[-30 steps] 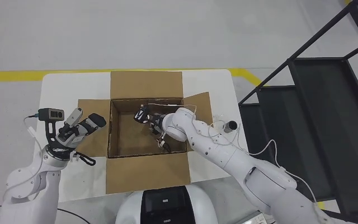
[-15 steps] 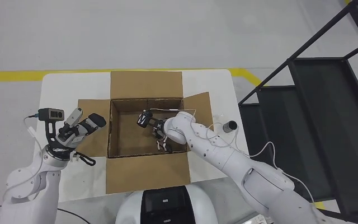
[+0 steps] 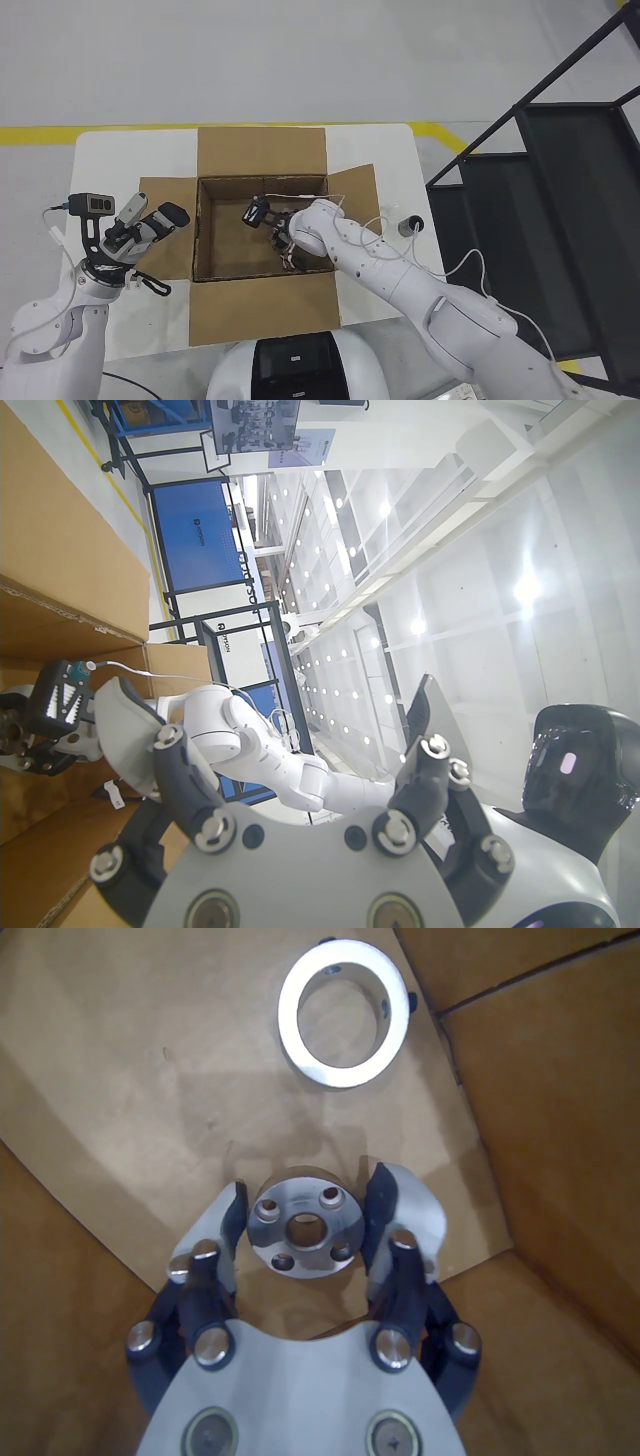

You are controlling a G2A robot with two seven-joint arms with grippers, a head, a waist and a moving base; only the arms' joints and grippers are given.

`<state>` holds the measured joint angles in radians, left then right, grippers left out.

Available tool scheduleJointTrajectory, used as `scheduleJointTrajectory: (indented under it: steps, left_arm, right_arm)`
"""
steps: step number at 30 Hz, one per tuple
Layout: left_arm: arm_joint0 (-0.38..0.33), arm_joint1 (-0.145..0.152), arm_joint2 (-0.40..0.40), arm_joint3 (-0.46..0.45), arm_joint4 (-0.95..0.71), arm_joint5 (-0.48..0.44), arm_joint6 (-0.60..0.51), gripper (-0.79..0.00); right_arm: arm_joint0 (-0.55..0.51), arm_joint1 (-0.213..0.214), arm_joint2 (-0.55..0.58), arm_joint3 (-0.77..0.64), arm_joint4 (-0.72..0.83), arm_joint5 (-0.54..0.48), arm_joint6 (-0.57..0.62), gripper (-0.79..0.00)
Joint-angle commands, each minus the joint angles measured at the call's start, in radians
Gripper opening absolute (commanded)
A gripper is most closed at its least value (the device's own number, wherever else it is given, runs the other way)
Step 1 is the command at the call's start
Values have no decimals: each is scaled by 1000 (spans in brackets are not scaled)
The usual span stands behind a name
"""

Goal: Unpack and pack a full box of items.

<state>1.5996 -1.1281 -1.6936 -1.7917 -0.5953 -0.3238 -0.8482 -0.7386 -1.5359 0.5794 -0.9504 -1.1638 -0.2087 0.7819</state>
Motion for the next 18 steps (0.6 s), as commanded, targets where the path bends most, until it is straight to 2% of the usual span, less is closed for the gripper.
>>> scheduleJointTrajectory:
  steps: [1, 8, 18]
  left_arm:
    - [0, 0, 0, 0, 0, 0, 0, 0]
    - [0, 0, 0, 0, 0, 0, 0, 0]
    - [0, 0, 0, 0, 0, 0, 0, 0]
  right_arm:
    - [-4, 2, 10, -14, 7, -6, 0, 0]
    - [-67, 37, 61, -205, -37, -32, 53, 0]
    - [-290, 130, 272, -708, -54, -97, 193, 0]
